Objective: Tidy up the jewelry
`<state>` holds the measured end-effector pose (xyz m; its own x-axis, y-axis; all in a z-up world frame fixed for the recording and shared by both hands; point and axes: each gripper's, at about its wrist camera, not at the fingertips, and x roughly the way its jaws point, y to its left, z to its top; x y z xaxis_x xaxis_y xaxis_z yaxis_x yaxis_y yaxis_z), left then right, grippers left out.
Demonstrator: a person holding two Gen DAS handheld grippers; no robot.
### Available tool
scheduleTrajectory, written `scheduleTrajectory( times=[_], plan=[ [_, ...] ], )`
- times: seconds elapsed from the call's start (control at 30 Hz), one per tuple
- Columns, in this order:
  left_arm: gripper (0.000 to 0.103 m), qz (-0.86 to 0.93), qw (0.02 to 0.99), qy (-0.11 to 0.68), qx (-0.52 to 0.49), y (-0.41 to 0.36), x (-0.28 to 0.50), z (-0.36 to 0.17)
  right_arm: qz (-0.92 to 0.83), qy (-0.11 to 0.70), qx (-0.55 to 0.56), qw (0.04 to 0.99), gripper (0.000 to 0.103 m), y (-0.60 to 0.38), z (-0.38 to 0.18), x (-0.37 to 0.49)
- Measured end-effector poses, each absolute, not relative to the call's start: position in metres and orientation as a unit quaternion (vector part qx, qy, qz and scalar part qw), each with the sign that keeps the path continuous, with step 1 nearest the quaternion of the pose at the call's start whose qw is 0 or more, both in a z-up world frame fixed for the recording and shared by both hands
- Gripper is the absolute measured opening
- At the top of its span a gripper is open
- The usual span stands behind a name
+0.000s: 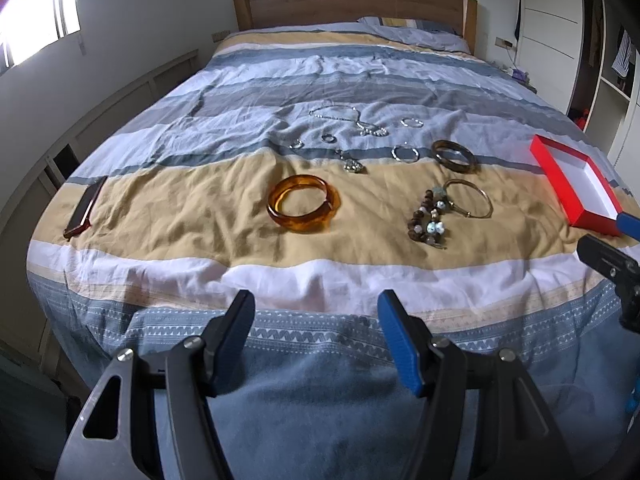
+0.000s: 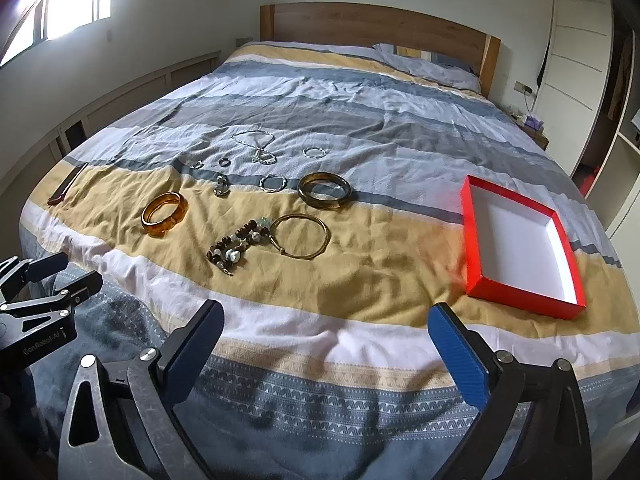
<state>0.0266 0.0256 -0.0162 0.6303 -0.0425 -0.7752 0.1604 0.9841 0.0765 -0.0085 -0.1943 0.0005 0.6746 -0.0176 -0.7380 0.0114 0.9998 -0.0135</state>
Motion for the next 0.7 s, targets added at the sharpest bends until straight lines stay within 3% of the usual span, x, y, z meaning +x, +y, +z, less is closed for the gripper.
scheduleTrajectory(
  times=[0.37,0.47,0.7],
  plan=[
    [0.062,-0.036,0.89,0.451,0.058,0.047,0.062,-0.023,0.026,0.418,-0.005,0.908,0.092,-0.199,-0.008,0.031],
    [0.062,-0.024,0.889,0.454,0.051,0.057,0.08,-0.023,0.029,0.424,-0.002,0.905,0.085,-0.203,-0.013,0.048],
    [0.062,-0.012,0.885,0.464,0.03,0.071,0.137,-0.031,0.038,0.45,0.025,0.892,0.052,-0.217,-0.036,0.093]
  ],
)
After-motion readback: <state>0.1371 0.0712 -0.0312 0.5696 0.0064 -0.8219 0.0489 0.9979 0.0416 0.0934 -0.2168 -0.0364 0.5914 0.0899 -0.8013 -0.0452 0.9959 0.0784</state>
